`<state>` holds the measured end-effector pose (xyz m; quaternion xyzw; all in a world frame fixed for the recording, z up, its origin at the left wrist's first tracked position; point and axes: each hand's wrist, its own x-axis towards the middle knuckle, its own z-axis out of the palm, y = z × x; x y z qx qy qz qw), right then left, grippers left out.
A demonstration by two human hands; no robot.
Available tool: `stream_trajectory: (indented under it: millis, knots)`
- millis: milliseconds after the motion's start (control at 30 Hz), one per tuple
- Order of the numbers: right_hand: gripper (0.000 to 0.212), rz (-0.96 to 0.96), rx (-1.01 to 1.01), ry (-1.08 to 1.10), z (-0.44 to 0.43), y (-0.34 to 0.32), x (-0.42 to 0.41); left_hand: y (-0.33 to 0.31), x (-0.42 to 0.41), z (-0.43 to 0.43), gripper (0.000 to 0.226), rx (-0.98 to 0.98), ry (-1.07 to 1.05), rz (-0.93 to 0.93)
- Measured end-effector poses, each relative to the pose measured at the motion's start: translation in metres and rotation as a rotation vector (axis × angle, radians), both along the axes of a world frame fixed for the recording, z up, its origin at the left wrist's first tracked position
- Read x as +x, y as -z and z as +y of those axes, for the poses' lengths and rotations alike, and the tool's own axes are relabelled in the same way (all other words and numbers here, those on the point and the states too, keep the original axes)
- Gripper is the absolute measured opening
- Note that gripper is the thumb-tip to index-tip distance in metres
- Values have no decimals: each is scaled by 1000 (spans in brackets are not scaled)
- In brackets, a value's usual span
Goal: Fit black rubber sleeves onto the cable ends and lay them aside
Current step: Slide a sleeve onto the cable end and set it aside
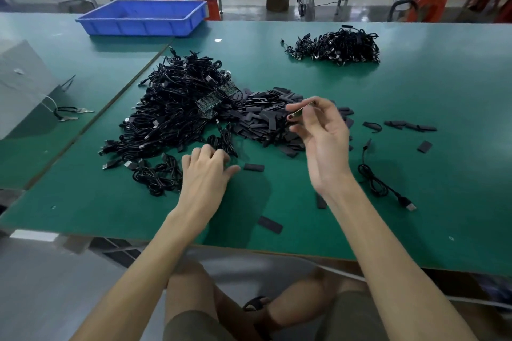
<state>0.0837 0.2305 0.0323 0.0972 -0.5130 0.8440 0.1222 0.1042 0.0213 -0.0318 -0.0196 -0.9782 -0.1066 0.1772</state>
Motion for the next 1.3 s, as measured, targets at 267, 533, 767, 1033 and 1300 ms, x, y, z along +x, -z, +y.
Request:
stream_trajectory:
  millis: [267,533,767,1033,1300]
  knots:
    - [27,263,380,243,41,-22,-1,1,-33,27,29,-77,249,-113]
    - [22,104,897,135,44,39,7,11,-41,37,10,-85,311,-113]
    - [8,-56,982,38,35,82,8,17,-31,43,10,271,395,-110]
    - [17,-61,966,19,36,88,7,22,-19,48,32,420,448,-94]
    - [16,-92,887,27,37,84,8,20,-11,49,31,237,494,55]
